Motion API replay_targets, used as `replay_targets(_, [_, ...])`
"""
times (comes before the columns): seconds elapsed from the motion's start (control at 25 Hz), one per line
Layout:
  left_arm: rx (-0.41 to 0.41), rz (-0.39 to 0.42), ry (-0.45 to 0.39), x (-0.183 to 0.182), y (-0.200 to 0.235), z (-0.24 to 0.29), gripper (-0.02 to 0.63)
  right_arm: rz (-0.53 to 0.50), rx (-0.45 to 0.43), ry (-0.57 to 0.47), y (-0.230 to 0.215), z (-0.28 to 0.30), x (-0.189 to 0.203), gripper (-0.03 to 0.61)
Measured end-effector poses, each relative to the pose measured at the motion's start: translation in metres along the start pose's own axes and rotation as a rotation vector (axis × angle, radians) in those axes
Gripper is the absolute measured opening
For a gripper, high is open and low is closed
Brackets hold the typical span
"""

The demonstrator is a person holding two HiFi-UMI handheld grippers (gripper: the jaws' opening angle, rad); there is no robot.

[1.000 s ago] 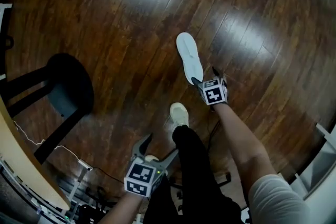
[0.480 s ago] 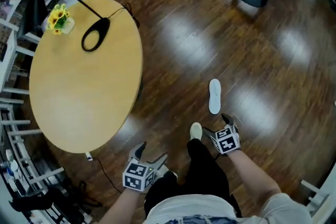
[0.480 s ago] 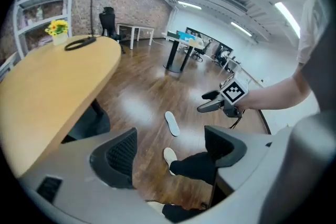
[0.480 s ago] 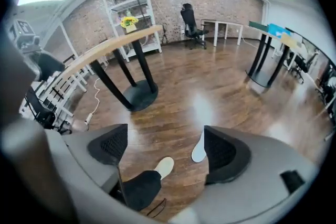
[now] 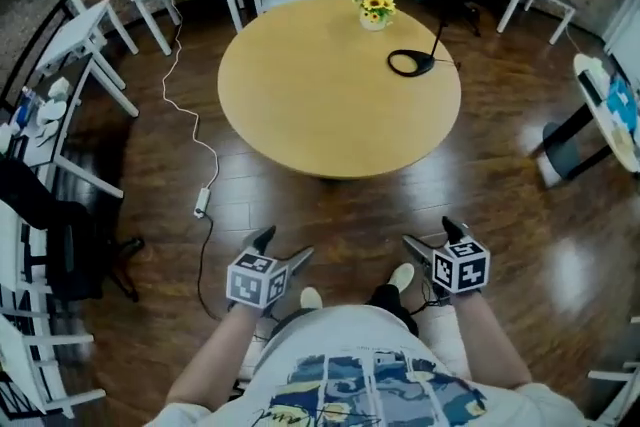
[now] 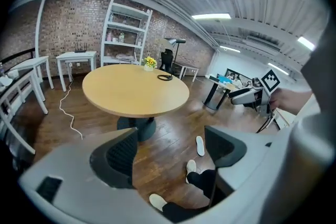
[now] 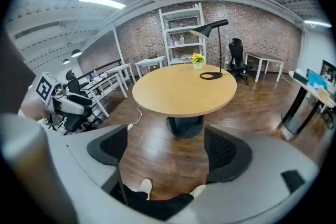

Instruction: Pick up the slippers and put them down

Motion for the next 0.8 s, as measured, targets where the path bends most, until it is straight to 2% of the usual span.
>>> replay_targets(0.12, [-0.042, -0.047, 0.003, 0.034, 0.026, -0.054, 0.403, 0.011, -0.005, -0.010, 0.047, -0.016, 0.001, 0.479])
replay_targets(0.24, [-0.072, -0.077, -0.030, 0.037, 0.035, -0.085, 0.403, -0.032, -0.011, 0.002, 0.065, -0.026, -0.002, 0.479])
replay_targets(0.4, [-0.057, -0.073, -0.064, 0.025, 0.032, -0.089, 0.403, -0.064, -0.010, -0.001, 0.073, -0.031, -0.008, 0.477])
replay_targets(0.8, [0.003, -0.028, -0.020, 0.036, 0.046, -0.078, 0.403, -0.043, 0.013, 0.014, 0.085, -0.036, 0.010, 0.477])
Point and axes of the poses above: the fingertips, and each gripper's own axes: z forward along the fingers, y to its left, x out of its underside, the point moved 1 cm from there along -z, backward along the fingers, and after that the axes turned 12 degrees about x, right-handed, at the moved point
